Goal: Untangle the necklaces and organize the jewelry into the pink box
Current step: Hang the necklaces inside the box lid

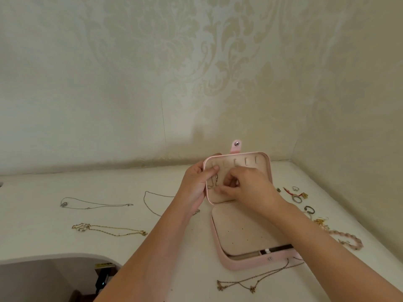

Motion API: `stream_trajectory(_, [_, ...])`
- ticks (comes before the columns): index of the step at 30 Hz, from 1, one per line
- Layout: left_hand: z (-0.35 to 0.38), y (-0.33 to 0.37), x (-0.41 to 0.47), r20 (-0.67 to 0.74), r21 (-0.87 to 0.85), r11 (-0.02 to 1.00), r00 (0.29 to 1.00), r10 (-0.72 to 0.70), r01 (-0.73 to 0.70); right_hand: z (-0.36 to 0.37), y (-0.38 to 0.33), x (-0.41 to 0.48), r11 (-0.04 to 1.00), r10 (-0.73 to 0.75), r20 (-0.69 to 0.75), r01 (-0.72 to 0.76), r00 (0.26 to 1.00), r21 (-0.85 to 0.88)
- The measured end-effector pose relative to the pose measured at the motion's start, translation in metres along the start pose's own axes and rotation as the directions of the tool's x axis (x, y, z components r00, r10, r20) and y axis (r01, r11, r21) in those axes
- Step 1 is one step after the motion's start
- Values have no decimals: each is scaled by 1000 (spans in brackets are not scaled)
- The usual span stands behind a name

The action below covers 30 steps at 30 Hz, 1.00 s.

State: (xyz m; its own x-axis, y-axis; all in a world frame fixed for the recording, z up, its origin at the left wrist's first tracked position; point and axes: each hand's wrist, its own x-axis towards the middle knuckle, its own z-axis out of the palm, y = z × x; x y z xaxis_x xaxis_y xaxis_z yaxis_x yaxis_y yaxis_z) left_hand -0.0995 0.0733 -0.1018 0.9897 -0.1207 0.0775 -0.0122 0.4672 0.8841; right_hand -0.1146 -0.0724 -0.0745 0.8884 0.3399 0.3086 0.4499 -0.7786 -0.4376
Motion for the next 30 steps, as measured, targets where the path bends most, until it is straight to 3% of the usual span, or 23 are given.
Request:
stream_trajectory(4, [0, 4, -1, -22, -1, 999, 999, 34, -34, 6, -1, -3, 990, -101, 84, 108, 991, -95])
stream_trajectory(6, [0, 6, -1, -27, -18, 998, 998, 55, -55, 10, 3, -5, 977, -209, 13, 210, 978, -37])
stream_trajectory(9, [2, 7, -2, -28, -17, 997, 996, 81, -81, 18, 11, -7, 925, -377, -108, 368, 920, -94])
stream_trajectory(13, [4, 6, -4, -56, 92, 987, 989, 134, -129, 26, 15, -9, 889, -452, -179, 425, 874, -169])
stream_trajectory(23, [-5, 0, 3, -178, 440, 868, 925, 337, -231, 20, 15, -7, 904, -417, -44, 410, 908, -124])
stream_trajectory(30, [-14, -1, 11, -254, 422, 884, 910, 327, -200, -21, 20, -17, 970, -239, -55, 241, 969, 25])
